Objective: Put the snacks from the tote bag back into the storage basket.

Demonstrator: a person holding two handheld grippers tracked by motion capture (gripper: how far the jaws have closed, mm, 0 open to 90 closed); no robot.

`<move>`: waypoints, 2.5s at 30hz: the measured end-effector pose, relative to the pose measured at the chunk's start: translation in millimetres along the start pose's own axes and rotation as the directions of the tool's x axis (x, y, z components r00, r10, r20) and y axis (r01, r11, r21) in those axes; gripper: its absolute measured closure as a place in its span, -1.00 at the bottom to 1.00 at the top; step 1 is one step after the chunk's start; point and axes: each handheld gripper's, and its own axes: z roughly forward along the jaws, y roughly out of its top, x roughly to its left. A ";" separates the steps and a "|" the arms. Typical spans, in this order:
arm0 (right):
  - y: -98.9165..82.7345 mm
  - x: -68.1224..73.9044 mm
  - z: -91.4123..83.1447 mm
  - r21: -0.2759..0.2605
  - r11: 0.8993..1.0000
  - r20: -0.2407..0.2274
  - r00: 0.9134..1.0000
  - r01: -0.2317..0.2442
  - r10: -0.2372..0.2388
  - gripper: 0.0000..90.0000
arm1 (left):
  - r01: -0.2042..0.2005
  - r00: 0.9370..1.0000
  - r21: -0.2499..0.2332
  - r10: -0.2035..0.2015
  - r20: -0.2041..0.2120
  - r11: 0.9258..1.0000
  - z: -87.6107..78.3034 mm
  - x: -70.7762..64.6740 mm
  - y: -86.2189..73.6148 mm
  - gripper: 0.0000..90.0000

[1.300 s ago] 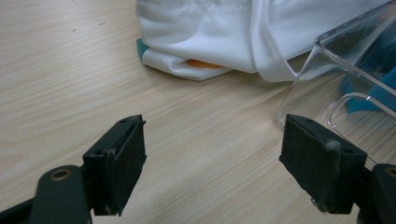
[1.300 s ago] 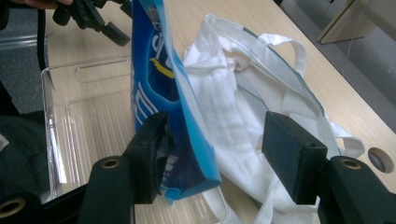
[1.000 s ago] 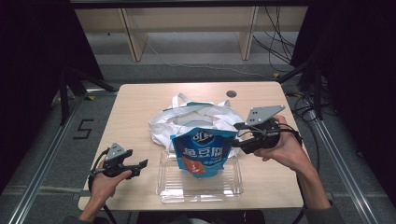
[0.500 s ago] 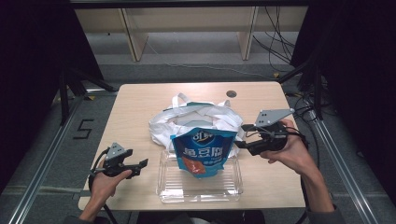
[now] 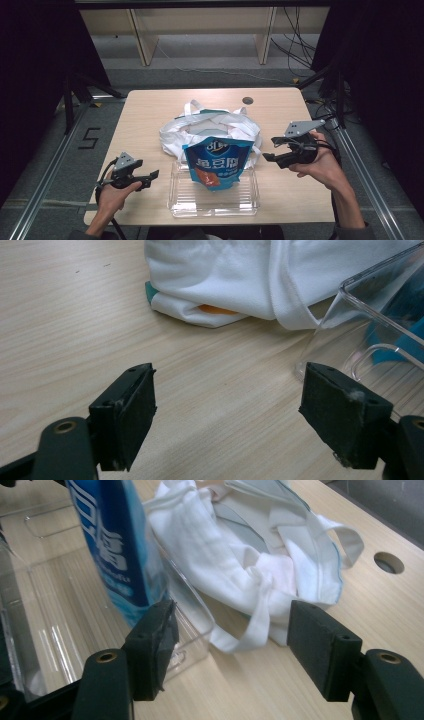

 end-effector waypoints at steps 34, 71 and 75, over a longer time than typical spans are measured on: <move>-70.3 -6.0 26.1 -0.036 0.978 0.105 0.973 -0.203 0.206 -0.44 | -0.023 1.000 -0.001 0.023 0.007 1.000 -2.6 -3.2 -1.0 -0.52; -114.2 18.5 30.3 -0.066 0.955 0.103 0.950 -0.288 0.293 -0.54 | -0.015 1.000 -0.012 0.015 0.022 1.000 -3.1 -5.2 -1.3 -0.52; -120.0 21.5 32.1 -0.071 0.959 0.098 0.955 -0.275 0.281 -0.58 | -0.016 1.000 -0.013 0.016 0.021 1.000 -3.2 -5.3 -1.2 -0.53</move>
